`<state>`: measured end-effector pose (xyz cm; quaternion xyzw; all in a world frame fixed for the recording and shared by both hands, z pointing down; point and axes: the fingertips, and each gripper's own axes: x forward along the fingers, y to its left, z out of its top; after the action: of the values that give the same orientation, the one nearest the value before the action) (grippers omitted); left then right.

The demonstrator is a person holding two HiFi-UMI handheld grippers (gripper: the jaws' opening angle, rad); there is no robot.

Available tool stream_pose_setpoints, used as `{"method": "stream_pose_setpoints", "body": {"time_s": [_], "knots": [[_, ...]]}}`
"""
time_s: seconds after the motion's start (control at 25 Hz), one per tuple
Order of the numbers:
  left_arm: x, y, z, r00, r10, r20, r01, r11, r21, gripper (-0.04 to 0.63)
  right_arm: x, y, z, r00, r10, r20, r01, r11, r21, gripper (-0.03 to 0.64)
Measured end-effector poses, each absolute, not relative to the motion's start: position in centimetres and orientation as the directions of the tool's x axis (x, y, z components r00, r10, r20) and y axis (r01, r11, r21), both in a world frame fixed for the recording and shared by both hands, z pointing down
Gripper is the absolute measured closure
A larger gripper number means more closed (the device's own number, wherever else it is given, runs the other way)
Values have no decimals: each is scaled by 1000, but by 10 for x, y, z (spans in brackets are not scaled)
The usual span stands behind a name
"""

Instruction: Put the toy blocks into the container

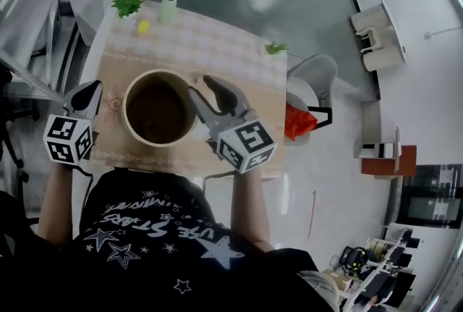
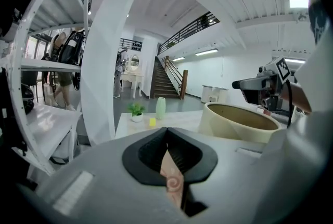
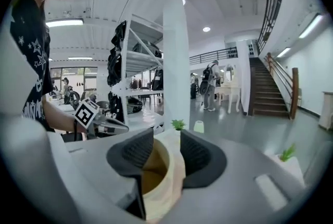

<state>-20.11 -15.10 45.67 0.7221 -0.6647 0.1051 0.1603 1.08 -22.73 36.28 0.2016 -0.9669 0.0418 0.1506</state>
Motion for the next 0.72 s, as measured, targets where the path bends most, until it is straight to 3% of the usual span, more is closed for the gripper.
{"method": "stream_pose_setpoints", "body": {"time_s": [0.24, 0.28, 0.72], "knots": [[-204, -156, 457, 57, -924, 377, -997, -31, 73, 584, 51, -290, 395, -756, -524, 393, -585, 810, -47, 447], [-204, -157, 457, 52, -923, 381, -997, -27, 72, 584, 56, -298, 407, -733, -531, 425, -607, 793, -56, 416], [-207, -160, 463, -14, -910, 415, -996, 48, 71, 584, 60, -340, 527, -581, -485, 653, -690, 719, -81, 327]]}}
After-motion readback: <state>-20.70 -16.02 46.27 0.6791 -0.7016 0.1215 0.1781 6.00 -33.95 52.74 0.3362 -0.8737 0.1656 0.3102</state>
